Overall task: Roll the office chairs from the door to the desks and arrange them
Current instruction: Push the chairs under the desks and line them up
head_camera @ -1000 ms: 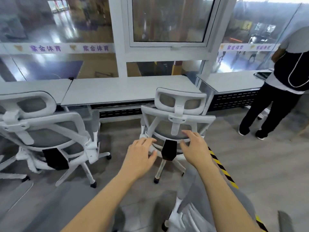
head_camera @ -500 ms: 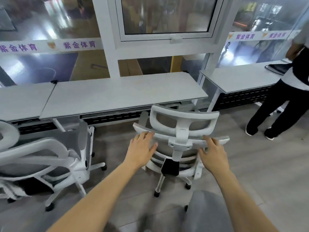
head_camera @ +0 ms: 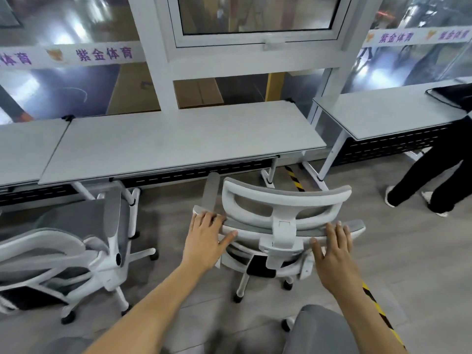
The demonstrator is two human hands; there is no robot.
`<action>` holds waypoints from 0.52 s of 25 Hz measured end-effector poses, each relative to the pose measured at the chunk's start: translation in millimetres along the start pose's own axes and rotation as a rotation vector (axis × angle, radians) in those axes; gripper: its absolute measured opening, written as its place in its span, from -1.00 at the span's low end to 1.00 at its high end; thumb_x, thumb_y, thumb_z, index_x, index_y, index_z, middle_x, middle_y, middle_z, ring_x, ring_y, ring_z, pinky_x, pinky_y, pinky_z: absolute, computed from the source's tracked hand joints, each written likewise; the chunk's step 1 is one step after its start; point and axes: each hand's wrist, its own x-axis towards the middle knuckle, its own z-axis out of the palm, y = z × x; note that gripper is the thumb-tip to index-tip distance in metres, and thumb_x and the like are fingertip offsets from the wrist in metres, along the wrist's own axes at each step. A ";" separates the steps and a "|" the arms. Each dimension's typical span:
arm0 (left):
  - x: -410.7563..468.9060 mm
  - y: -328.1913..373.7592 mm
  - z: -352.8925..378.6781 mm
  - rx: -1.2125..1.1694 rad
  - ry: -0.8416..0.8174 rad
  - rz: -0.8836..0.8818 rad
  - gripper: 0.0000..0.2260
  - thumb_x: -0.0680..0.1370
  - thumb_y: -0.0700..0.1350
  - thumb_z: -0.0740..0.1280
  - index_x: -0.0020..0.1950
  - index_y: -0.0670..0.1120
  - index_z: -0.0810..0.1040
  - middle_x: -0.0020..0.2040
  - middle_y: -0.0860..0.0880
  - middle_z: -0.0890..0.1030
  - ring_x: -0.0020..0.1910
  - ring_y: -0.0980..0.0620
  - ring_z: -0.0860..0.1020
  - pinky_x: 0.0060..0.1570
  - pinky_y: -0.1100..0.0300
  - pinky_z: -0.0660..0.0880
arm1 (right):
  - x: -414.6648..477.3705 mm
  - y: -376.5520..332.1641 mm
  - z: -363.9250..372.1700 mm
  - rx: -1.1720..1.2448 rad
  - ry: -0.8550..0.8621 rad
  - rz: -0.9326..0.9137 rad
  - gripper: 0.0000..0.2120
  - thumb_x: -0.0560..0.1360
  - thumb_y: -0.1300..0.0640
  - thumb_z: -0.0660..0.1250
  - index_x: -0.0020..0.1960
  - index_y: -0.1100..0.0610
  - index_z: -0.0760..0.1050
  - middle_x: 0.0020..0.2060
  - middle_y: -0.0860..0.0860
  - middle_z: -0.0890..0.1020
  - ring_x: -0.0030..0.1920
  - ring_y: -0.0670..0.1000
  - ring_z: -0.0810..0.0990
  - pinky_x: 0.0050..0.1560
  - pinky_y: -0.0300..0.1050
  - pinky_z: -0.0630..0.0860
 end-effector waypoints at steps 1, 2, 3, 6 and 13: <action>-2.4 9.9 3.2 -0.017 0.017 -0.027 -0.48 0.58 0.37 0.10 0.26 0.02 0.53 0.17 0.01 0.53 0.26 -0.08 0.40 0.35 -0.09 0.35 | 7.8 7.2 -7.1 0.010 0.007 -0.006 -0.12 0.54 -0.41 -0.32 0.62 0.16 0.04 0.63 0.14 0.01 0.62 0.08 -0.18 0.61 0.10 -0.10; -4.8 20.5 7.1 -0.036 0.031 -0.055 -0.51 0.58 0.36 0.13 0.24 0.03 0.53 0.15 0.01 0.53 0.25 -0.08 0.40 0.32 -0.09 0.38 | 16.6 15.4 -13.3 0.007 -0.003 0.002 -0.12 0.51 -0.42 -0.33 0.63 0.12 -0.01 0.63 0.10 -0.03 0.62 0.04 -0.19 0.60 0.07 -0.16; -7.6 30.8 11.8 -0.053 0.048 -0.079 -0.53 0.57 0.35 0.16 0.22 0.03 0.54 0.14 0.01 0.53 0.23 -0.08 0.39 0.30 -0.10 0.41 | 24.4 20.4 -20.4 -0.003 -0.027 0.015 -0.13 0.49 -0.42 -0.34 0.64 0.05 -0.06 0.64 0.06 -0.09 0.62 0.00 -0.21 0.59 0.04 -0.21; -10.7 52.6 23.8 -0.088 0.074 -0.133 -0.55 0.56 0.35 0.17 0.20 0.06 0.54 0.13 0.03 0.53 0.23 -0.05 0.36 0.29 -0.11 0.42 | 43.7 27.6 -31.3 -0.002 -0.082 0.062 -0.26 0.53 -0.36 -0.28 0.64 -0.06 -0.14 0.63 0.01 -0.16 0.61 -0.04 -0.24 0.59 0.05 -0.22; -0.2 62.1 34.5 -0.038 0.082 -0.185 -0.55 0.56 0.36 0.17 0.23 0.08 0.53 0.17 0.02 0.52 0.26 -0.06 0.36 0.29 -0.07 0.41 | 71.2 33.1 -30.2 0.102 -0.128 0.067 -0.37 0.62 -0.20 -0.08 0.64 -0.06 -0.09 0.63 0.03 -0.16 0.61 -0.02 -0.24 0.60 0.05 -0.18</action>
